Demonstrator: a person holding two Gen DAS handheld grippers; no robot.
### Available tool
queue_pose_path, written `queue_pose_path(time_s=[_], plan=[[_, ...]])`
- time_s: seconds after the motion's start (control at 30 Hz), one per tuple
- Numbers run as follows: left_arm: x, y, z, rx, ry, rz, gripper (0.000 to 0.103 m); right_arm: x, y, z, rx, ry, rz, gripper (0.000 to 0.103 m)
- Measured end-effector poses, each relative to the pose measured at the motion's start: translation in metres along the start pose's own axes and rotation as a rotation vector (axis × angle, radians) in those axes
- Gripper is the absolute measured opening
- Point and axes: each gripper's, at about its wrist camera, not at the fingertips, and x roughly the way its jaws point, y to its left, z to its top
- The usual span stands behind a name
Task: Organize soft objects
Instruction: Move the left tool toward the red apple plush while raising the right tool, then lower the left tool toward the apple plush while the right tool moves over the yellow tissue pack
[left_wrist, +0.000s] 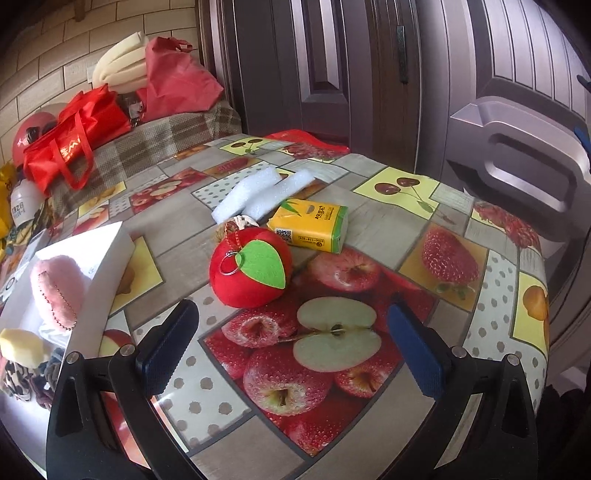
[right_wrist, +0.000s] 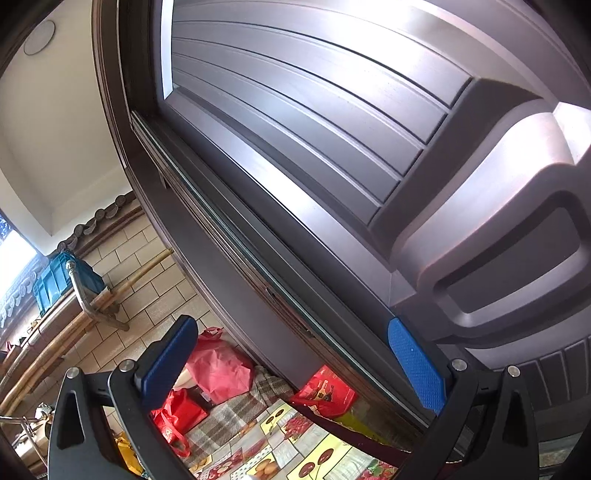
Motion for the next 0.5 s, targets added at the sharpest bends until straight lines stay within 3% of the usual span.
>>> queue_pose_path(time_s=[0.33, 0.5], plan=[[0.009, 0.021, 0.001, -0.102, 0.033, 0.014, 0.103, 0.003, 0.01, -0.008, -0.031, 0.04, 0.02, 0.103], [0.015, 0.016, 0.001, -0.081, 0.06, 0.033, 0.103, 0.008, 0.005, -0.013, -0.014, 0.071, 0.018, 0.103]])
